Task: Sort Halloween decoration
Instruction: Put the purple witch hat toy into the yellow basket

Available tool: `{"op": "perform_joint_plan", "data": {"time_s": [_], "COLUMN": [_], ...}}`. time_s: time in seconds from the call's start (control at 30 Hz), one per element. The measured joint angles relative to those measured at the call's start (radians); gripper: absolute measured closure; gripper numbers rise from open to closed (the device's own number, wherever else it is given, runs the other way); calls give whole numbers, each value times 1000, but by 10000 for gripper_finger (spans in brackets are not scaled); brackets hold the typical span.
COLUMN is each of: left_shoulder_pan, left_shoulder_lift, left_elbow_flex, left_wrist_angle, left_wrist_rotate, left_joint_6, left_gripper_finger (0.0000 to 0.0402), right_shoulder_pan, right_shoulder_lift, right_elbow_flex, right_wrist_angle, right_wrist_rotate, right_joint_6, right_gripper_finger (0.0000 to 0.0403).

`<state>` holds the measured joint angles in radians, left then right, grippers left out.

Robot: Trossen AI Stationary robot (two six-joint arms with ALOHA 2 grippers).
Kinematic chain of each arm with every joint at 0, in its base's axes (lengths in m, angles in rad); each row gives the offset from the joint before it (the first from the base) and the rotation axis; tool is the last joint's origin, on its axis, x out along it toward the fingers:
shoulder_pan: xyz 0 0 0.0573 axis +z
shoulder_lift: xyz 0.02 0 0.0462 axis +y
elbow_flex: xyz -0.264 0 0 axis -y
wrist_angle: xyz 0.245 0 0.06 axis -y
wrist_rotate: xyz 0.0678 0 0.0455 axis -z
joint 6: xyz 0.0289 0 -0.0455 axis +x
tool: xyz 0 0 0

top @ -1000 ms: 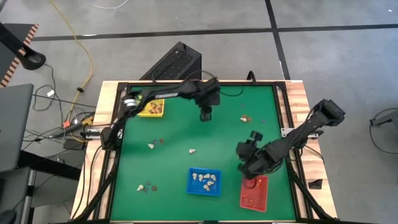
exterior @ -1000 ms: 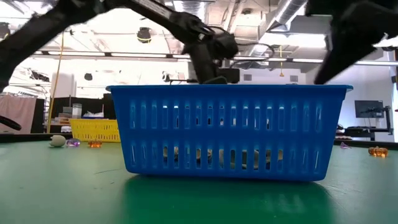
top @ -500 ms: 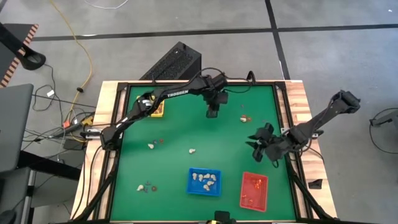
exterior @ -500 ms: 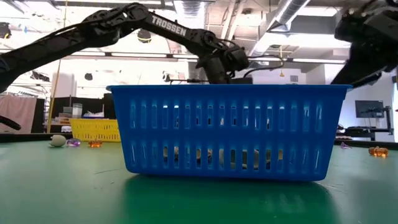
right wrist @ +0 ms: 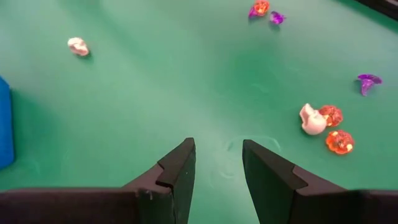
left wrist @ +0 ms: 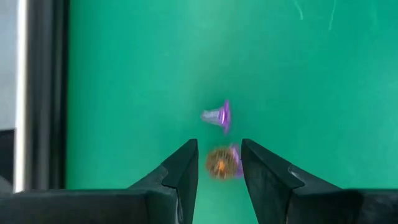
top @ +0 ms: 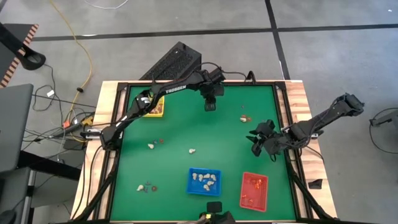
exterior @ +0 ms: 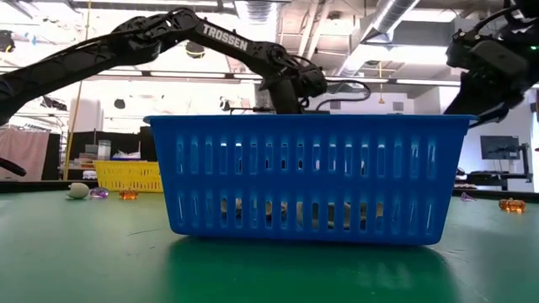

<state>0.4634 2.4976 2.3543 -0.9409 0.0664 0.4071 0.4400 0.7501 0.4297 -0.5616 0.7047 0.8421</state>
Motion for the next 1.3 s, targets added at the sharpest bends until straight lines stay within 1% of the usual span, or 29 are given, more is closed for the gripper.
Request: {"op": "perform_joint_plan", "data": {"time_s": [0.13, 0.23, 0.33, 0.43, 0.47, 0.53, 0.57, 0.63, 0.7, 0.77, 0.83, 0.9, 0.97, 1.03, 1.1, 1.17, 1.23, 1.3], "left_shoulder_pan": [23, 59, 91, 111, 113, 116, 116, 117, 120, 123, 120, 103, 59, -3, -70, -138, -202, -254], "left_shoulder_lift": [-69, -104, -139, -193, -215, -268, -302, -400, -531, -678, -835, -1005, -1175, -1317, -1441, -1546, -1631, -1699], "left_elbow_flex": [-2, -3, -4, -9, -32, -114, -170, -321, -507, -724, -953, -1168, -1371, -1547, -1688, -1801, -1897, -1973], "left_wrist_angle": [-97, -215, -321, -416, -427, -434, -431, -397, -327, -209, -48, 151, 395, 614, 813, 969, 1075, 1126], "left_wrist_rotate": [-22, -20, 19, 74, 87, 115, 118, 121, 125, 144, 183, 261, 328, 331, 289, 230, 160, 98], "left_joint_6": [-21, -66, -94, -98, -97, -87, -81, -72, -73, -88, -119, -179, -254, -322, -390, -438, -464, -476], "left_gripper_finger": [290, 290, 290, 298, 302, 310, 315, 323, 332, 339, 343, 346, 347, 347, 347, 347, 347, 347], "right_shoulder_pan": [-22, -37, -77, -148, -177, -245, -281, -353, -420, -492, -558, -621, -680, -746, -825, -895, -935, -928], "right_shoulder_lift": [27, 63, 107, 152, 165, 191, 204, 227, 243, 258, 271, 282, 303, 337, 376, 421, 470, 520], "right_elbow_flex": [0, 0, -1, -1, -1, -1, 2, 19, 40, 63, 79, 85, 85, 85, 86, 86, 85, 89], "right_wrist_angle": [55, 123, 230, 348, 389, 448, 457, 419, 322, 197, 97, 70, 119, 211, 291, 363, 443, 536], "right_wrist_rotate": [-8, -8, -9, -15, -29, -76, -108, -149, -157, -153, -153, -154, -168, -232, -323, -419, -495, -527], "right_joint_6": [-55, -123, -227, -329, -355, -394, -404, -398, -347, -264, -170, -109, -135, -222, -268, -272, -291, -348], "right_gripper_finger": [239, 239, 239, 239, 239, 239, 239, 239, 239, 239, 239, 239, 239, 239, 239, 239, 239, 239]}}
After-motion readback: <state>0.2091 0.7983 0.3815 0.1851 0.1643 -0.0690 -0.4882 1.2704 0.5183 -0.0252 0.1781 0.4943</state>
